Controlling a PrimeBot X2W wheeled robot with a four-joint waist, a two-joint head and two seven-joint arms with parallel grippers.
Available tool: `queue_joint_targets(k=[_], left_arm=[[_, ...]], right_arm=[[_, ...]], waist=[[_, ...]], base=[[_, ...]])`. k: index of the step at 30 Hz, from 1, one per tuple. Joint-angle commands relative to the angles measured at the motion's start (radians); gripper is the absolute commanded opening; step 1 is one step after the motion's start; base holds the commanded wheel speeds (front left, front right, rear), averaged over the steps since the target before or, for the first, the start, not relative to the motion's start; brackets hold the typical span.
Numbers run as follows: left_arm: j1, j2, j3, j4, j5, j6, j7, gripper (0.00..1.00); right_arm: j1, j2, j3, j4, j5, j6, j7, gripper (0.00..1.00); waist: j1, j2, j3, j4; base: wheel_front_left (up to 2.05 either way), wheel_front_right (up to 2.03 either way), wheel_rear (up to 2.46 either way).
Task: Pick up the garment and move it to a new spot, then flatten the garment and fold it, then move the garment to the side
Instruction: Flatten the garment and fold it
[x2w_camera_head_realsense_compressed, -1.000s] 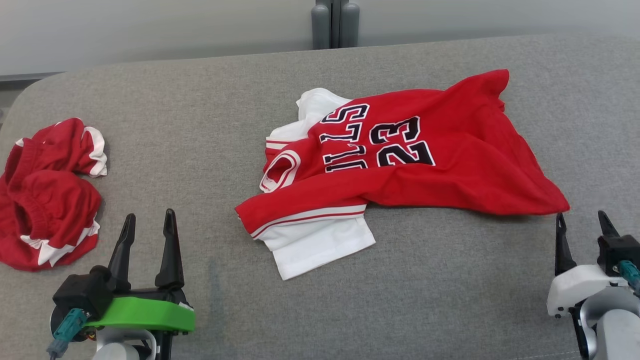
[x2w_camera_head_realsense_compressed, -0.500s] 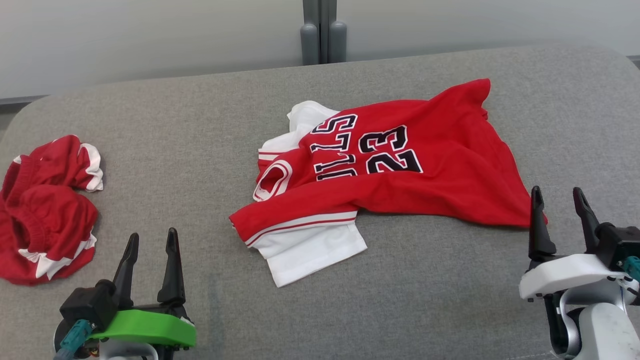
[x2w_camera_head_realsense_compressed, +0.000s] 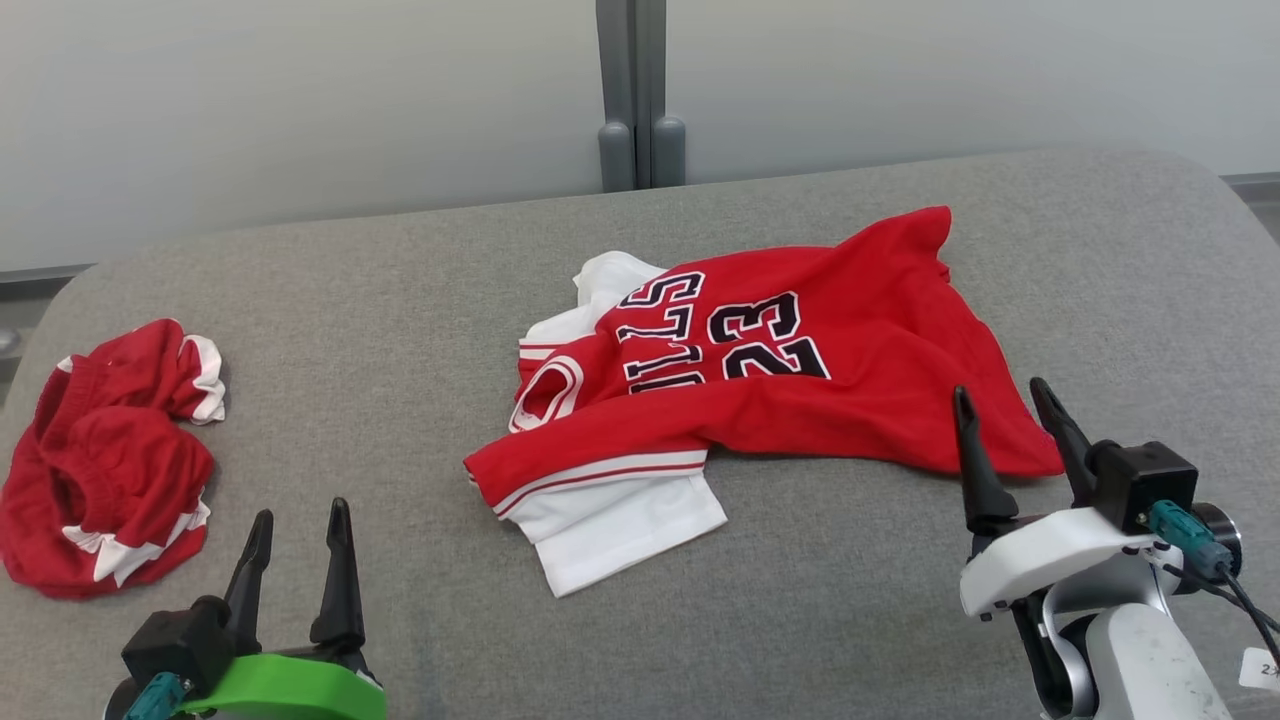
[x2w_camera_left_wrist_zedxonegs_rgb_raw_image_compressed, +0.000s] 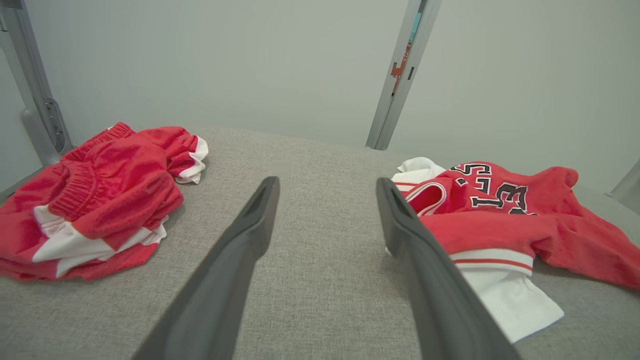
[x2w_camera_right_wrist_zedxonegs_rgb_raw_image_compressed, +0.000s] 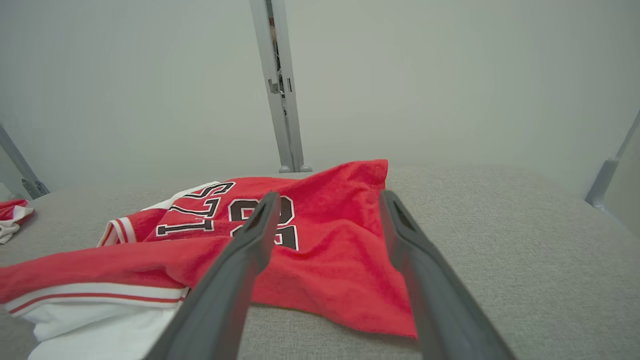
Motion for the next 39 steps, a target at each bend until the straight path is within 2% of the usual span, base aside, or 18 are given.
queue_joint_targets(k=[1,18,32,39], left_arm=[[0.018,0.004,0.003,0.004,0.014,-0.002,0.0,1.0],[-0.02,0.004,0.003,0.008,0.034,-0.002,0.0,1.0],[-0.045,0.017,-0.024,0.036,0.008,-0.001,0.007,1.0],[-0.044,-0.001,-0.09,0.039,-0.007,-0.001,0.058,1.0]], right_arm=[[0.003,-0.007,0.008,0.007,-0.002,-0.002,0.006,1.0],[0.017,-0.032,0.054,0.048,0.043,-0.001,0.029,1.0],[0.01,-0.033,0.055,0.06,0.047,-0.001,0.036,1.0],[-0.033,-0.069,0.038,0.108,0.083,-0.001,0.148,1.0]], waist=[[0.0,0.0,-0.009,0.005],[0.0,0.0,-0.027,0.035],[0.0,0.0,-0.013,0.022],[0.0,0.0,0.022,0.003]], base=[[0.0,0.0,0.0],[0.0,0.0,0.0],[0.0,0.0,0.0],[0.0,0.0,0.0]])
